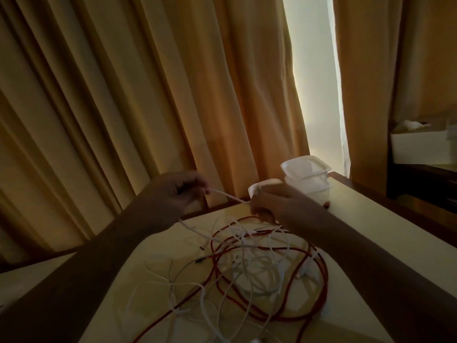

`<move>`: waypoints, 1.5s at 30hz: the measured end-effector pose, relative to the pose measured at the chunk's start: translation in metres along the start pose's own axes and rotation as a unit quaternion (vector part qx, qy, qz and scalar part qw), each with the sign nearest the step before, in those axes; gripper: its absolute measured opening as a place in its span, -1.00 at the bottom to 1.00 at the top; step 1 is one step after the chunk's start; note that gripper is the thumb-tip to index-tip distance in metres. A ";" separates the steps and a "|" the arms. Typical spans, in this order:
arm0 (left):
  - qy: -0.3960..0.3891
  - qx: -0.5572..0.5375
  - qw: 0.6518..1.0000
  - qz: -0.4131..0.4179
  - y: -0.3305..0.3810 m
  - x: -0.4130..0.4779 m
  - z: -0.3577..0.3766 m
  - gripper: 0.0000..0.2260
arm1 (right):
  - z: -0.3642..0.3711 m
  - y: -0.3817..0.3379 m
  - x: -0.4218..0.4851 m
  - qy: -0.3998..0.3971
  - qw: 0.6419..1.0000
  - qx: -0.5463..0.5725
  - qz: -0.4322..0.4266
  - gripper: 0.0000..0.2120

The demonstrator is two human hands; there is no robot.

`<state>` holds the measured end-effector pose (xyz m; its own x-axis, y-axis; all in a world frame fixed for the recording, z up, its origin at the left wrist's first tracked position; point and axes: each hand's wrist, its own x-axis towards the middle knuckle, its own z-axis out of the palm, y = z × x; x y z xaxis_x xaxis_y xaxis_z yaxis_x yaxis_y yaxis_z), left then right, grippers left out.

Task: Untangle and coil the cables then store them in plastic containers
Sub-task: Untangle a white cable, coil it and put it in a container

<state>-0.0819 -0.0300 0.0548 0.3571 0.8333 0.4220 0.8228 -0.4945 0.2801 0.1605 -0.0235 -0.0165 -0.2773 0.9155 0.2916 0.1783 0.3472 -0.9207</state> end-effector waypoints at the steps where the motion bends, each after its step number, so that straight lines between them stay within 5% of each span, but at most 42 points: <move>1: 0.060 0.007 0.997 0.043 0.001 0.000 0.001 -0.80 | 0.003 -0.002 -0.002 -0.069 0.996 0.060 0.022 -0.70; 3: 0.138 0.006 0.984 0.113 0.005 0.000 0.006 -0.81 | 0.011 -0.006 -0.010 -0.221 0.958 0.176 0.041 -0.69; 6: 0.153 0.011 0.980 0.128 0.011 0.001 0.025 -0.83 | 0.016 -0.015 -0.020 -0.379 0.849 0.369 -0.006 -0.69; 8: 0.121 -0.013 0.986 0.113 0.014 -0.003 0.035 -0.82 | 0.012 -0.018 -0.020 -0.392 0.787 0.475 -0.044 -0.71; 11: 0.079 0.003 0.991 0.104 0.025 -0.014 0.050 -0.78 | 0.009 -0.020 -0.017 -0.312 0.762 0.561 -0.084 -0.73; 14: 0.018 -0.047 0.998 0.048 0.040 -0.034 0.067 -0.79 | 0.010 -0.020 -0.014 -0.160 0.813 0.547 -0.116 -0.73; 17: -0.025 -0.033 0.999 0.032 0.057 -0.050 0.072 -0.75 | 0.015 -0.019 -0.016 0.046 0.968 0.159 -0.186 -0.73; 20: -0.066 -0.223 0.968 -0.095 0.069 -0.048 0.058 -0.80 | 0.025 -0.008 -0.012 0.082 0.951 -0.166 -0.246 -0.89; 22: -0.092 -0.407 0.888 -0.193 0.071 -0.046 0.046 -0.82 | 0.026 -0.002 -0.009 0.083 0.934 -0.248 -0.243 -0.84; 24: -0.068 -0.478 0.842 -0.241 0.069 -0.049 0.033 -0.83 | 0.023 0.000 -0.006 0.067 0.938 -0.249 -0.231 -0.82; 26: -0.024 -0.352 0.916 -0.191 0.061 -0.050 0.027 -0.82 | 0.024 -0.002 -0.008 0.029 0.949 -0.233 -0.209 -0.81; 28: 0.037 -0.117 0.991 -0.052 0.052 -0.043 0.022 -0.86 | 0.023 -0.005 -0.010 -0.048 0.972 -0.180 -0.141 -0.76; 30: 0.056 0.033 0.991 0.113 0.046 -0.032 0.016 -0.94 | 0.022 -0.010 -0.015 -0.183 0.981 -0.049 -0.049 -0.62; 33: 0.098 -0.108 0.982 0.123 0.038 -0.024 0.017 -0.94 | 0.018 -0.021 -0.025 -0.362 0.895 0.259 -0.018 -0.59; 35: 0.116 -0.260 0.957 0.048 0.041 -0.024 0.027 -0.85 | 0.019 -0.029 -0.029 -0.359 0.838 0.405 -0.069 -0.60; 37: 0.055 -0.319 0.946 -0.016 0.042 -0.029 0.048 -0.79 | 0.021 -0.032 -0.029 -0.282 0.823 0.479 -0.116 -0.61; 39: -0.050 -0.244 0.967 -0.055 0.039 -0.038 0.070 -0.76 | 0.016 -0.032 -0.028 -0.108 0.885 0.422 -0.162 -0.65; 41: -0.113 -0.137 0.983 -0.036 0.042 -0.049 0.079 -0.80 | 0.008 -0.023 -0.022 0.105 0.963 0.113 -0.219 -0.73; 43: -0.081 -0.052 0.995 0.031 0.056 -0.055 0.069 -0.81 | 0.005 -0.014 -0.014 0.124 0.950 -0.166 -0.232 -0.79; 45: 0.011 0.018 0.992 0.127 0.066 -0.049 0.044 -0.79 | 0.008 -0.007 -0.009 0.035 0.969 -0.172 -0.172 -0.72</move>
<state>-0.0258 -0.0921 0.0143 0.5451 0.6771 0.4944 0.7232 -0.6781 0.1313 0.1545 -0.0361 -0.0146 -0.3130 0.7408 0.5943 0.3946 0.6706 -0.6281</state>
